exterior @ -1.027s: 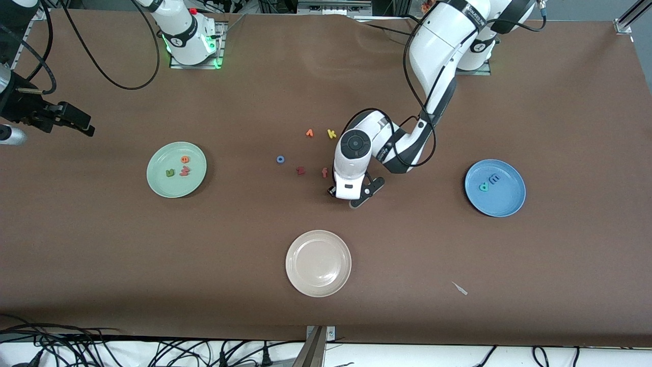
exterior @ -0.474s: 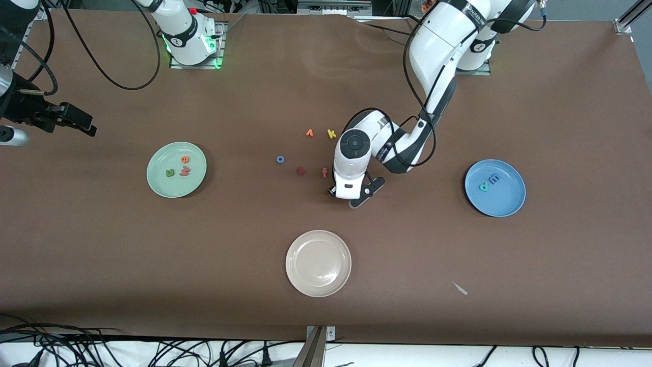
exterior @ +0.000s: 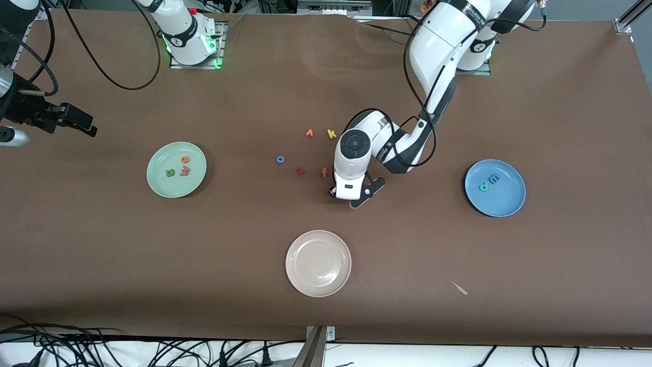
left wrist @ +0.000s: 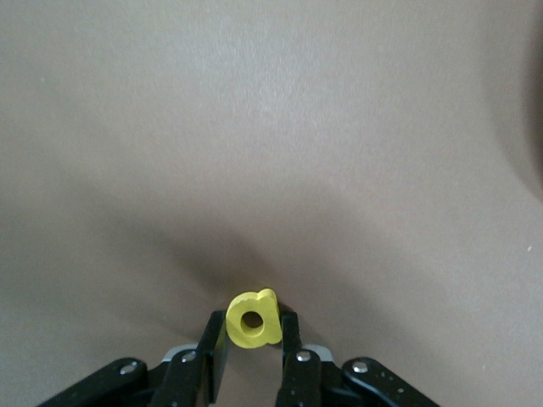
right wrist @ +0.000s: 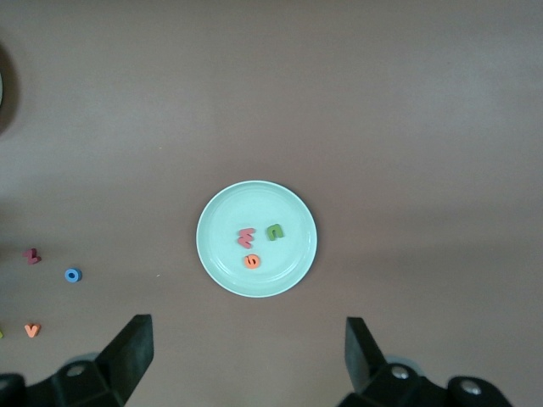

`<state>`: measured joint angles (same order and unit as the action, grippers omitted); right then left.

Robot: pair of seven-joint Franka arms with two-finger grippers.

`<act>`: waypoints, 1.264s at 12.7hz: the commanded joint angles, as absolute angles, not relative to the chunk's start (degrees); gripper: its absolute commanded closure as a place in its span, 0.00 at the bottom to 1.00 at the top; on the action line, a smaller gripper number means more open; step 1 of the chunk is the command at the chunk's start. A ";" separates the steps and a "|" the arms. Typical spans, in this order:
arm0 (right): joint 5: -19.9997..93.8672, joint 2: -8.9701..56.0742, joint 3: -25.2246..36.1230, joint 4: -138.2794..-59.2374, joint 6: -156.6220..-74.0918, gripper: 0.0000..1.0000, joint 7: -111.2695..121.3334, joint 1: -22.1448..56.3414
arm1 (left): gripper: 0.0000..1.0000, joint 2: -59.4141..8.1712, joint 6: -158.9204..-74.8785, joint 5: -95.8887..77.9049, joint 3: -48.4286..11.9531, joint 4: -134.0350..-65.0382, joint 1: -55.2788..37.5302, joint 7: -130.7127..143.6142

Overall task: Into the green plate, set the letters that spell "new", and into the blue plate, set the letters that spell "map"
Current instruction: 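Carry the yellow letter to the blue plate with the left gripper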

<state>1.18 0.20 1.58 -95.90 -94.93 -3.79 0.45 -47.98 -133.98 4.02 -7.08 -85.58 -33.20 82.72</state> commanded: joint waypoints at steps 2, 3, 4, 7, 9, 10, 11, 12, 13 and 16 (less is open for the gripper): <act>2.20 0.53 1.32 -94.75 -93.78 0.00 -3.25 -0.09 | 0.78 -47.11 -130.71 5.36 -6.50 -84.20 -32.26 78.50; 2.20 0.53 1.32 -94.75 -93.95 0.00 -3.16 -0.09 | 0.78 -45.98 -128.95 5.45 -6.85 -83.94 -30.43 76.31; 2.20 0.53 1.32 -94.75 -93.78 0.00 -3.16 -0.09 | 0.78 -45.18 -125.98 5.10 -7.12 -83.85 -29.54 73.16; 2.28 0.61 1.41 -94.83 -94.04 0.00 -3.16 -0.09 | 0.79 -42.46 -118.50 4.57 -7.03 -84.64 -26.38 62.35; 2.20 0.62 1.41 -94.83 -93.69 0.00 -3.08 -0.09 | 0.79 -40.88 -114.45 4.48 -7.03 -85.60 -23.31 54.62; 2.20 0.70 1.32 -94.83 -93.87 0.00 -3.16 -0.09 | 0.79 -39.48 -114.35 4.48 -7.12 -87.17 -21.46 51.27; 2.20 0.70 1.32 -94.75 -93.87 0.00 -3.16 -0.09 | 0.79 -37.90 -114.35 4.48 -7.12 -89.19 -19.62 47.76; 2.28 0.62 1.32 -95.01 -93.61 0.00 -3.25 -0.09 | 0.79 -35.88 -114.43 4.40 -7.12 -91.21 -17.60 44.07; 2.29 0.62 1.32 -94.92 -93.52 0.00 -3.25 -0.09 | 0.79 -33.86 -114.43 4.39 -7.21 -93.41 -15.75 40.55; 2.20 0.44 1.32 -95.01 -93.34 0.00 -3.08 -0.09 | 0.79 -27.62 -114.78 4.22 -7.29 -100.87 -9.60 28.26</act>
